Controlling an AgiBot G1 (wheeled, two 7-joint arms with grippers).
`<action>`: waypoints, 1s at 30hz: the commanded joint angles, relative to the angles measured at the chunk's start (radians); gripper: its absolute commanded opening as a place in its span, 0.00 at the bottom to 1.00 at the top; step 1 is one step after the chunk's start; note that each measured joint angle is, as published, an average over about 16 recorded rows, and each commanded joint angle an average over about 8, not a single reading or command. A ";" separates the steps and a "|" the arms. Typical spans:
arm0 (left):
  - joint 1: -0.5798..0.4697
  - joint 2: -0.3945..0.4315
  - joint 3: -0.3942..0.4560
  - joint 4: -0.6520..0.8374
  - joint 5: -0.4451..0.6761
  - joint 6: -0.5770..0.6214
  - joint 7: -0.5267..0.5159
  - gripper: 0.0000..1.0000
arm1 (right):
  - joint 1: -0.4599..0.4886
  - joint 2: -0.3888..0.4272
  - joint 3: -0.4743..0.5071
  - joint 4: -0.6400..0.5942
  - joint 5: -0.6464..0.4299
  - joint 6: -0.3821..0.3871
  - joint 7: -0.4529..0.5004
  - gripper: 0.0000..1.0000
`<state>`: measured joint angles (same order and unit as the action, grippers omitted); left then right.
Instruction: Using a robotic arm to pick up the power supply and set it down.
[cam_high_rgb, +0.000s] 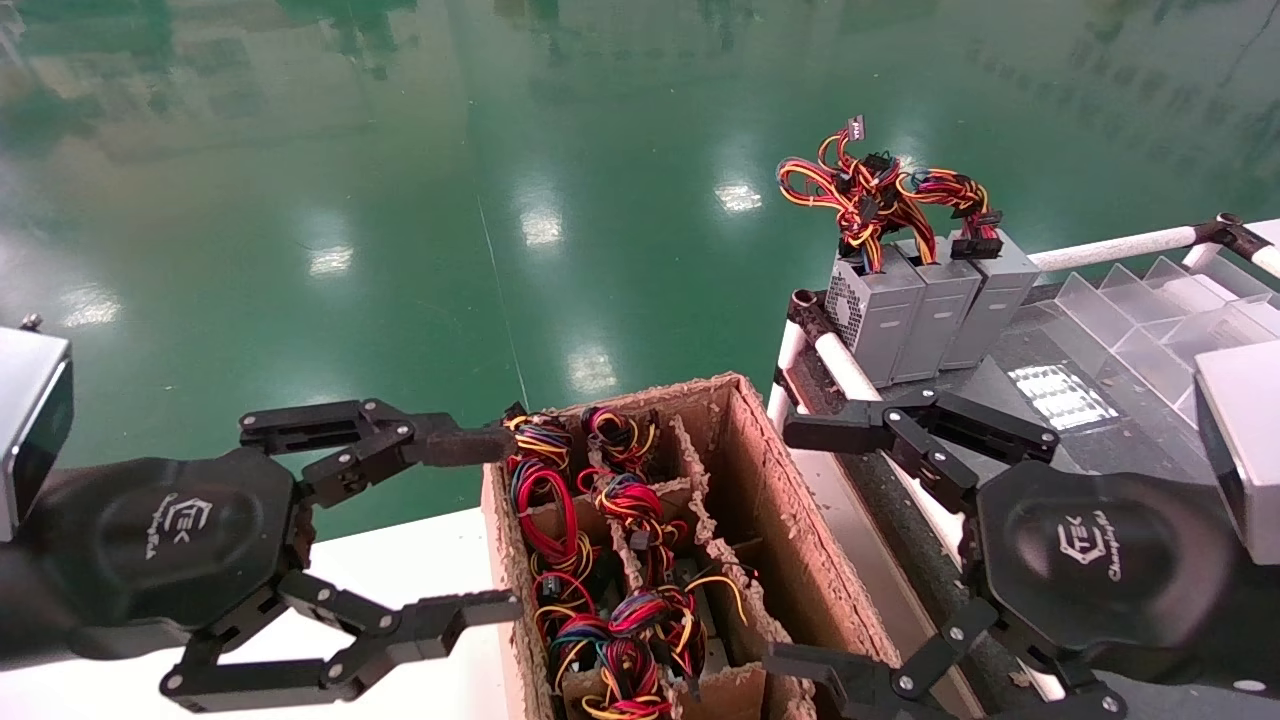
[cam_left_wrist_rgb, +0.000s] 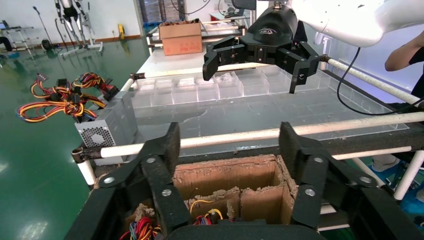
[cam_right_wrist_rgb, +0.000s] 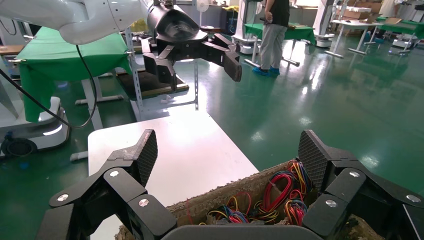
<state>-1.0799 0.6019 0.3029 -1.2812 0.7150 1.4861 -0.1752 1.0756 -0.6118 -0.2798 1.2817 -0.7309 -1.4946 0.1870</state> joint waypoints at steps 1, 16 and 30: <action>0.000 0.000 0.000 0.000 0.000 0.000 0.000 0.00 | 0.000 0.000 0.000 0.000 0.000 0.000 0.000 1.00; 0.000 0.000 0.000 0.000 0.000 0.000 0.000 0.00 | 0.000 0.000 0.000 0.000 0.000 0.000 0.000 1.00; 0.000 0.000 0.000 0.000 0.000 0.000 0.000 0.92 | 0.000 0.000 0.000 0.000 0.000 0.000 0.000 1.00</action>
<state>-1.0799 0.6020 0.3029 -1.2811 0.7150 1.4861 -0.1751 1.0753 -0.6118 -0.2798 1.2810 -0.7311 -1.4944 0.1870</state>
